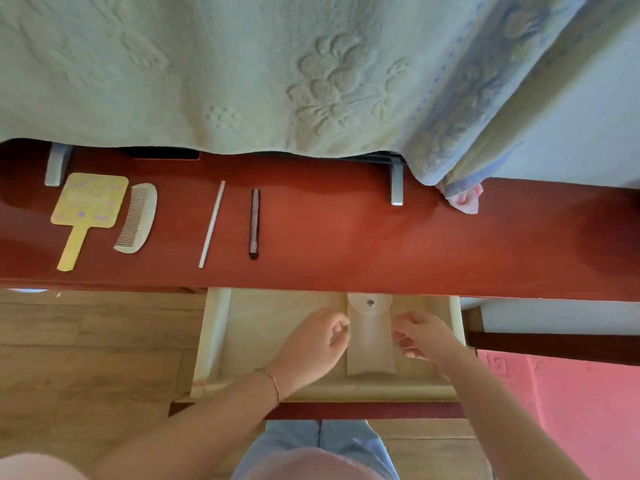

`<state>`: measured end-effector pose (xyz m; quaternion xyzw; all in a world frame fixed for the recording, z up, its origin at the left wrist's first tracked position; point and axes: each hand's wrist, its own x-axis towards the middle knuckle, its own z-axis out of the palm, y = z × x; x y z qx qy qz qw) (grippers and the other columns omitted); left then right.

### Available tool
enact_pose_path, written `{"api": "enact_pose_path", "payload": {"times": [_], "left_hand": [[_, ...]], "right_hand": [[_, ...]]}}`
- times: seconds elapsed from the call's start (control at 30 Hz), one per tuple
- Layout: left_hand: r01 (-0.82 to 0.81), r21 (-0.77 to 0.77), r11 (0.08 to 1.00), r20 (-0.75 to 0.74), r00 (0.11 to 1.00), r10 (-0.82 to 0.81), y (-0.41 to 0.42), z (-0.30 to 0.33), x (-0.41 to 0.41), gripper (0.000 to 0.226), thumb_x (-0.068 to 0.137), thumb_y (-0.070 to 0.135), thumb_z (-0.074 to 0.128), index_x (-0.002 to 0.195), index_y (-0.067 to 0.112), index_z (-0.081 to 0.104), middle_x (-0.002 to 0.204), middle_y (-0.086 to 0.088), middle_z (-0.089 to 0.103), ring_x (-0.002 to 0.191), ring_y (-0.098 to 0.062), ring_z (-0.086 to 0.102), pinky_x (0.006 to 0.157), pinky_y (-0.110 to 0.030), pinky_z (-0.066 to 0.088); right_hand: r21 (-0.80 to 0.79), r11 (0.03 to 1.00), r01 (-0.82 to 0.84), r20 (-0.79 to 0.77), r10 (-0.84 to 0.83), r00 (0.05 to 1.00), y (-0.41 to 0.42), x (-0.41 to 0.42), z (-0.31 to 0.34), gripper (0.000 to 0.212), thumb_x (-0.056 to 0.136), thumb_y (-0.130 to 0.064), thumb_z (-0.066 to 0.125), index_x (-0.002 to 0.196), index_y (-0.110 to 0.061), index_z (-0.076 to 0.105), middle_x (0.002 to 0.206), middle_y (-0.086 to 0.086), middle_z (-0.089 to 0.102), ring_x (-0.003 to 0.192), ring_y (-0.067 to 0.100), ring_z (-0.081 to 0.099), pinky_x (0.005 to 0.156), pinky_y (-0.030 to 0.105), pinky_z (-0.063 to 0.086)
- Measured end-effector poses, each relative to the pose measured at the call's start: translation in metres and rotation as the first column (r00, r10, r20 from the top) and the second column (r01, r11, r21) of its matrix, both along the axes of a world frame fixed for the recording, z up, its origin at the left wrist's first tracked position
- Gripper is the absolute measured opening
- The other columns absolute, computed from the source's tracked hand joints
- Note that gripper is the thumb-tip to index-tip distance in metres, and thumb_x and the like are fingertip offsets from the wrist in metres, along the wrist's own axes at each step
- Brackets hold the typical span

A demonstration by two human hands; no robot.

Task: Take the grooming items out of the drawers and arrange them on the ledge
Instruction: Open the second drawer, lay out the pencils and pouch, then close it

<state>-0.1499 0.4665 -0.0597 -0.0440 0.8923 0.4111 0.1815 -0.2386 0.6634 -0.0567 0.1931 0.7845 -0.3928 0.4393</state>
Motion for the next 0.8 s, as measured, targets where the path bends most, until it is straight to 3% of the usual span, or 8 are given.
{"api": "enact_pose_path", "payload": {"times": [0.1, 0.23, 0.37, 0.5, 0.57, 0.63, 0.7, 0.8], "left_hand": [[-0.257, 0.039, 0.966, 0.330, 0.915, 0.230, 0.014, -0.028, -0.007, 0.039, 0.095, 0.029, 0.045, 0.130, 0.012, 0.043, 0.119, -0.002, 0.047, 0.099, -0.015, 0.055, 0.085, -0.027, 0.046], [-0.490, 0.133, 0.862, 0.550, 0.759, 0.347, 0.026, -0.044, -0.021, 0.044, 0.093, 0.023, 0.047, 0.134, 0.010, 0.038, 0.092, -0.001, 0.053, 0.080, -0.019, 0.054, 0.067, -0.028, 0.044], [-0.452, 0.119, 0.884, 0.537, 0.778, 0.326, 0.033, -0.049, -0.024, 0.035, 0.092, 0.023, 0.048, 0.126, 0.016, 0.048, 0.093, 0.001, 0.060, 0.074, -0.014, 0.056, 0.067, -0.030, 0.048], [-0.471, 0.152, 0.869, 0.522, 0.785, 0.334, 0.033, -0.043, -0.025, 0.025, 0.090, 0.021, 0.049, 0.113, 0.016, 0.056, 0.098, -0.005, 0.066, 0.087, -0.023, 0.066, 0.079, -0.043, 0.055], [-0.486, 0.189, 0.853, 0.514, 0.789, 0.336, 0.029, -0.036, -0.028, 0.018, 0.091, 0.017, 0.051, 0.109, 0.013, 0.055, 0.098, -0.006, 0.064, 0.083, -0.020, 0.065, 0.072, -0.034, 0.057], [-0.549, 0.309, 0.777, 0.592, 0.750, 0.295, 0.022, -0.025, -0.032, 0.011, 0.090, 0.011, 0.055, 0.101, 0.009, 0.054, 0.094, -0.007, 0.063, 0.079, -0.016, 0.065, 0.072, -0.029, 0.058], [-0.545, 0.398, 0.738, 0.654, 0.733, 0.189, 0.009, -0.011, -0.033, 0.010, 0.088, 0.008, 0.061, 0.094, 0.008, 0.053, 0.084, -0.004, 0.061, 0.070, -0.012, 0.062, 0.071, -0.027, 0.057], [-0.427, 0.464, 0.776, 0.675, 0.738, 0.002, -0.012, 0.012, -0.035, 0.015, 0.085, 0.008, 0.066, 0.090, 0.009, 0.052, 0.072, -0.003, 0.059, 0.059, -0.008, 0.059, 0.061, -0.019, 0.053]], "right_hand": [[0.186, 0.982, -0.021, -0.091, 0.039, 0.995, 0.005, 0.007, -0.027, 0.035, 0.086, -0.023, 0.054, 0.119, -0.012, 0.053, 0.084, 0.000, 0.058, 0.076, 0.021, 0.057, 0.074, 0.036, 0.051], [0.160, 0.986, 0.046, -0.070, -0.035, 0.997, -0.007, 0.007, -0.040, 0.039, 0.087, -0.021, 0.049, 0.122, -0.007, 0.054, 0.076, 0.001, 0.055, 0.068, 0.020, 0.051, 0.065, 0.031, 0.044], [0.092, 0.986, 0.141, -0.040, -0.137, 0.990, -0.013, 0.006, -0.045, 0.029, 0.086, -0.013, 0.048, 0.110, -0.005, 0.061, 0.077, 0.005, 0.060, 0.075, 0.024, 0.056, 0.075, 0.037, 0.051], [0.007, 0.968, 0.250, 0.053, -0.250, 0.967, -0.006, 0.004, -0.045, 0.027, 0.084, -0.010, 0.054, 0.110, -0.005, 0.060, 0.084, 0.015, 0.066, 0.073, 0.026, 0.058, 0.073, 0.040, 0.053], [-0.078, 0.956, 0.284, 0.087, -0.277, 0.957, -0.003, 0.001, -0.034, 0.019, 0.087, -0.005, 0.055, 0.105, 0.000, 0.057, 0.079, 0.016, 0.064, 0.066, 0.024, 0.060, 0.074, 0.039, 0.053], [-0.186, 0.941, 0.284, 0.144, -0.259, 0.955, 0.002, -0.002, -0.018, 0.006, 0.089, 0.002, 0.053, 0.094, 0.001, 0.055, 0.065, 0.009, 0.059, 0.049, 0.015, 0.058, 0.062, 0.032, 0.053], [-0.277, 0.926, 0.256, 0.215, -0.200, 0.956, 0.009, -0.003, -0.002, 0.007, 0.089, 0.004, 0.053, 0.087, -0.003, 0.053, 0.071, 0.010, 0.064, 0.052, 0.013, 0.063, 0.054, 0.028, 0.055], [-0.379, 0.900, 0.215, 0.269, -0.115, 0.956, 0.015, 0.000, 0.025, 0.017, 0.089, 0.002, 0.054, 0.077, -0.008, 0.049, 0.077, 0.010, 0.068, 0.063, 0.018, 0.067, 0.056, 0.026, 0.056]]}}
